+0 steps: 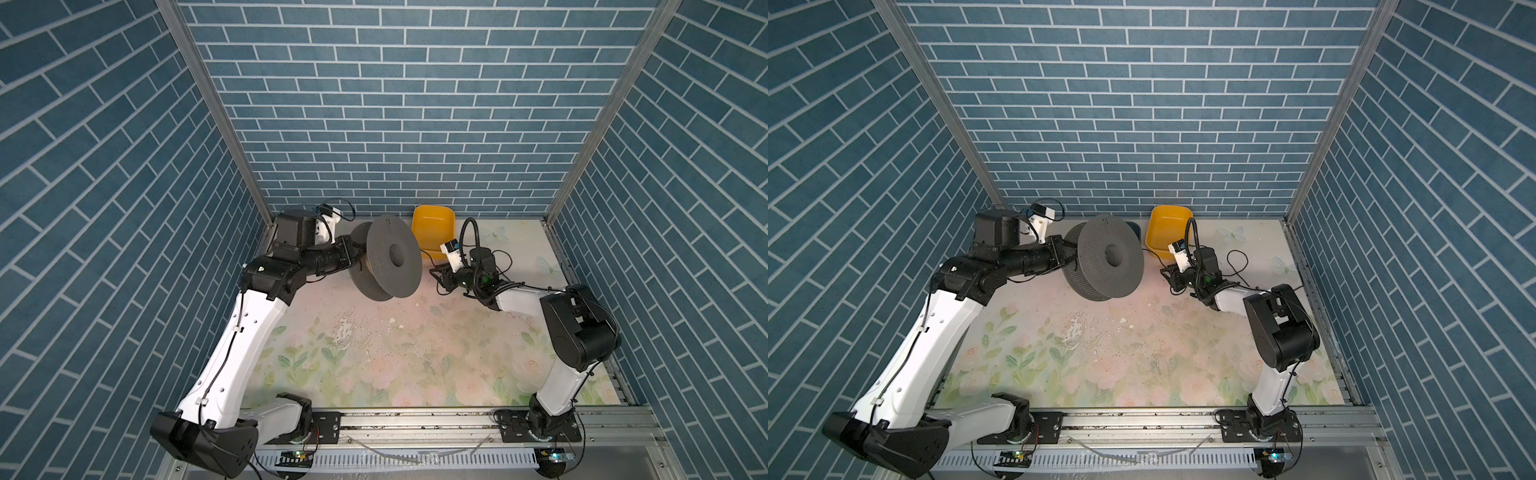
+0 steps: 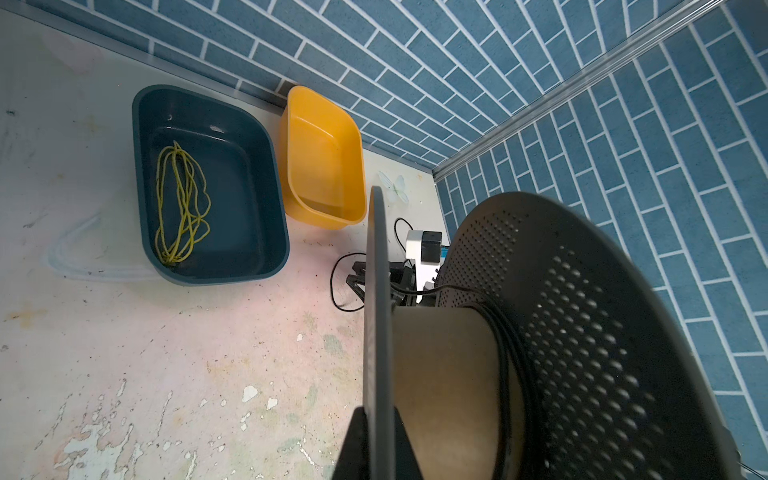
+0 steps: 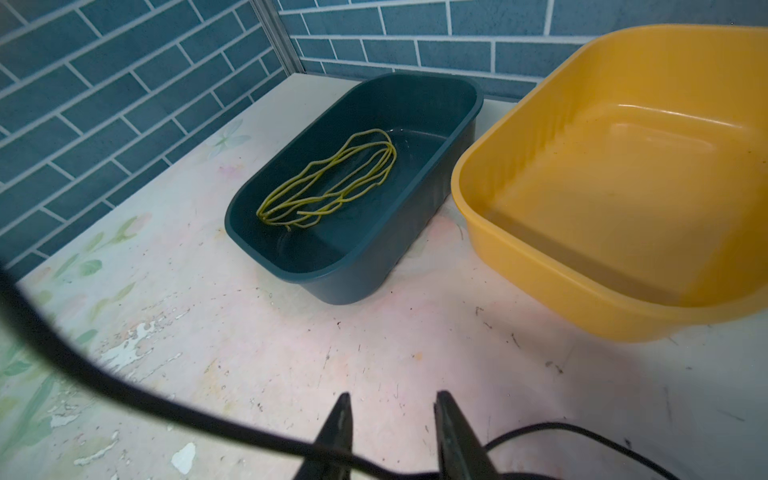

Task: Wrap the cables
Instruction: 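Reach the right gripper to the loose black cable and grasp it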

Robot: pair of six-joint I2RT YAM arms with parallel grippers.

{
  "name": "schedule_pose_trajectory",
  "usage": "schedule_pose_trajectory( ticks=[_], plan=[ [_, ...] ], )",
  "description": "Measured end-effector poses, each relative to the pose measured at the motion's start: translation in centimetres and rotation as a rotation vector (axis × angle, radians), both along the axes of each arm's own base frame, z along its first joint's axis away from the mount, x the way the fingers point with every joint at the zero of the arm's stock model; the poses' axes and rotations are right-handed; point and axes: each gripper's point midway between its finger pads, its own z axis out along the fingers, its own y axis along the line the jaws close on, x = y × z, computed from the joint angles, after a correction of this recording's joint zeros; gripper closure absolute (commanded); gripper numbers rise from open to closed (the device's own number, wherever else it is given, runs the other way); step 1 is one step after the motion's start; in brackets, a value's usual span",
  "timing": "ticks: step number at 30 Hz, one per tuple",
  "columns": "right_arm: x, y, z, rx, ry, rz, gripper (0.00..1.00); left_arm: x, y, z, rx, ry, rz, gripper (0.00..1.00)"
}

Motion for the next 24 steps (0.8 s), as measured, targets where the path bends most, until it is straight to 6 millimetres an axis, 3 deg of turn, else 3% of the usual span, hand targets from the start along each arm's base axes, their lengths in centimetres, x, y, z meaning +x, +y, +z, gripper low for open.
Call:
schedule_pose_trajectory(
  ticks=[7,17,24],
  plan=[
    [-0.6,0.6,0.8,0.019,-0.015,0.005,1.0,0.1,0.1,0.6,0.001,-0.014,0.006,1.0],
    [-5.6,2.0,1.6,-0.06,-0.017,-0.015,1.0,1.3,1.4,0.0,0.05,-0.023,0.097,1.0],
    [-8.9,3.5,1.5,-0.165,-0.023,-0.038,1.0,3.2,3.0,-2.6,0.121,-0.003,0.208,1.0]
  ],
)
